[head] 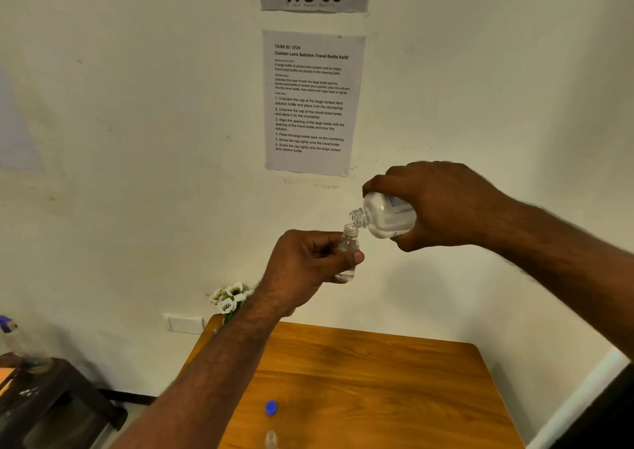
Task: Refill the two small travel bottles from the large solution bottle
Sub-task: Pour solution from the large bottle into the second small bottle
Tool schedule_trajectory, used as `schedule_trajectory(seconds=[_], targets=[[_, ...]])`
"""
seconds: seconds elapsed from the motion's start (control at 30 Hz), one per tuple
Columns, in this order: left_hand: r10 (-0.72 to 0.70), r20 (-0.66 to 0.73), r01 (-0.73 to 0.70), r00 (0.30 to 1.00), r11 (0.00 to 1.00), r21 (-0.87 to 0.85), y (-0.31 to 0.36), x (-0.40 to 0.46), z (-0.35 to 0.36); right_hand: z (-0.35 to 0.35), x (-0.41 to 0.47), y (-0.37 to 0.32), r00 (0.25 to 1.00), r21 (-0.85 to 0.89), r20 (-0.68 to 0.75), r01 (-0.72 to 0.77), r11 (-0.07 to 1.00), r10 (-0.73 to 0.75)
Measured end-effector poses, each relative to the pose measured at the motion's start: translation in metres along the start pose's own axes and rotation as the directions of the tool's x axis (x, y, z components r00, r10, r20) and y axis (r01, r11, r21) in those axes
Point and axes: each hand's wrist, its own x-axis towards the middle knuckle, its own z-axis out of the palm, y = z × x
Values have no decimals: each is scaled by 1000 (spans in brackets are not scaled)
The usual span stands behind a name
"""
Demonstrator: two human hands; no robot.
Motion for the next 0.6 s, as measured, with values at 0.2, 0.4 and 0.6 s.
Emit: schedule_trajectory(seconds=[0.2, 0.4, 0.6], targets=[[3, 3, -3, 1000, 1000, 5, 0, 0, 1, -1, -1, 1, 1000, 5, 4, 1, 1000, -1], [11, 11, -11, 1000, 1000, 5, -1, 0, 0, -3, -3, 0, 1000, 3, -2, -1, 1000, 1], [11, 9, -11, 1000, 1000, 8, -2, 0, 0, -3, -3, 0, 1000, -5, -4, 2, 1000, -2]])
